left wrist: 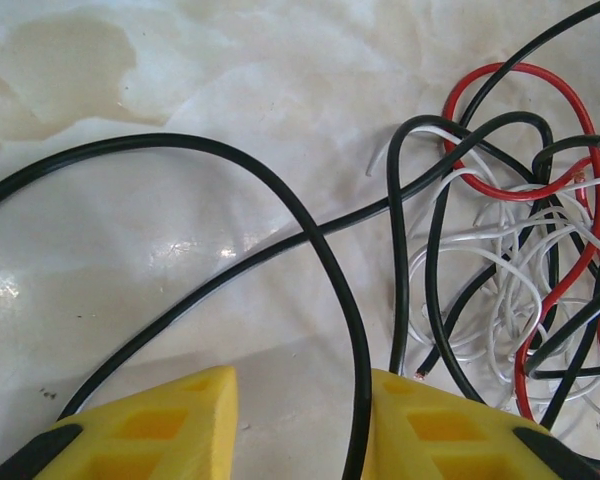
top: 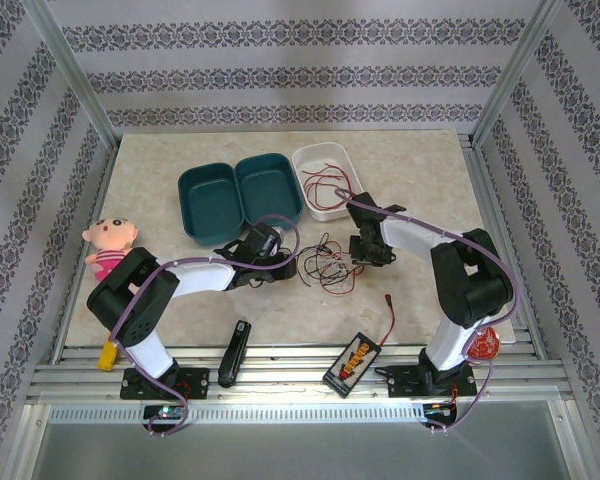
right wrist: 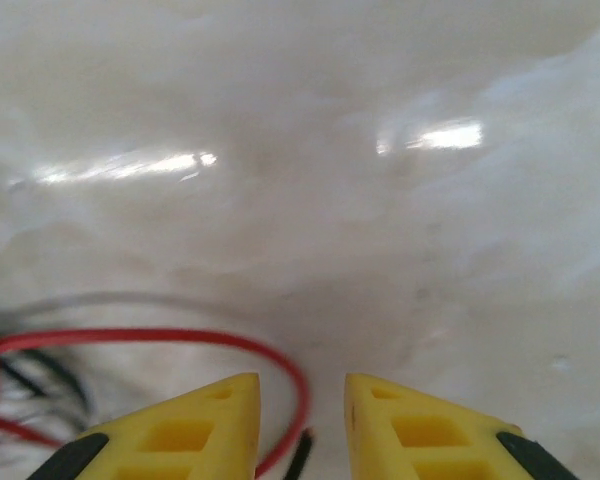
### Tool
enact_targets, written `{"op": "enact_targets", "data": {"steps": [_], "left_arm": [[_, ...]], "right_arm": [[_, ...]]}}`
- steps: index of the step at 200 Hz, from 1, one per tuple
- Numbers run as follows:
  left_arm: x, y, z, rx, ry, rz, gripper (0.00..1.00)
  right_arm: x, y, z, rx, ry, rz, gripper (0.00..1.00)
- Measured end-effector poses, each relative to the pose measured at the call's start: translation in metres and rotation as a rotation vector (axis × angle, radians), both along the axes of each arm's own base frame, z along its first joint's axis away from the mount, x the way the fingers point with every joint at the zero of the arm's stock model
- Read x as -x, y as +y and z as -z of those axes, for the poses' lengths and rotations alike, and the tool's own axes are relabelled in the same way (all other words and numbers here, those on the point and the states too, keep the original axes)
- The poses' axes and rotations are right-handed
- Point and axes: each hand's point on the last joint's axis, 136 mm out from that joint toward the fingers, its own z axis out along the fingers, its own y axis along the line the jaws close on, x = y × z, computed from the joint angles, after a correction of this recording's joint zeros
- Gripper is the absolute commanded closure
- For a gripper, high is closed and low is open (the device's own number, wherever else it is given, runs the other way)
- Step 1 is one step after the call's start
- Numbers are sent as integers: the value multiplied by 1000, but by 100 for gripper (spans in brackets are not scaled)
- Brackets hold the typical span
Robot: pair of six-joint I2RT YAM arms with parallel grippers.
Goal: Untangle the cables
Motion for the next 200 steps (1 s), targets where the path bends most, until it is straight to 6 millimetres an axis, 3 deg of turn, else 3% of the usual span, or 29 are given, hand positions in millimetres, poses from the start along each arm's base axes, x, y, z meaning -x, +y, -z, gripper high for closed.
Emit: {"op": "enact_targets", "data": {"steps": [37, 68, 84, 101, 123, 150, 177, 200], "left_arm": [[1, -3, -3, 14, 1, 11, 61], [0, -3, -10, 23, -17, 17, 59], [0, -4, -11, 23, -21, 20, 57], [0, -4, -11, 24, -21, 22, 55], [0, -4, -11, 23, -23, 25, 50], [0, -4, -13, 20, -35, 37, 38], [-2, -8, -26, 20, -80, 66, 22], [-8, -21, -44, 29, -135, 106, 18]], "right_arm": [[-3, 36, -16, -63, -29, -75, 67], [-2, 43, -18, -92, -20, -79, 67], [-1, 42, -18, -91, -16, -72, 67], [1, 38, -21, -79, -21, -50, 57], [3, 28, -35, -72, -68, 1, 56], [3, 11, -54, -98, -131, 78, 56], [-2, 4, -65, -118, -168, 124, 56], [-5, 5, -65, -143, -175, 147, 56]]}}
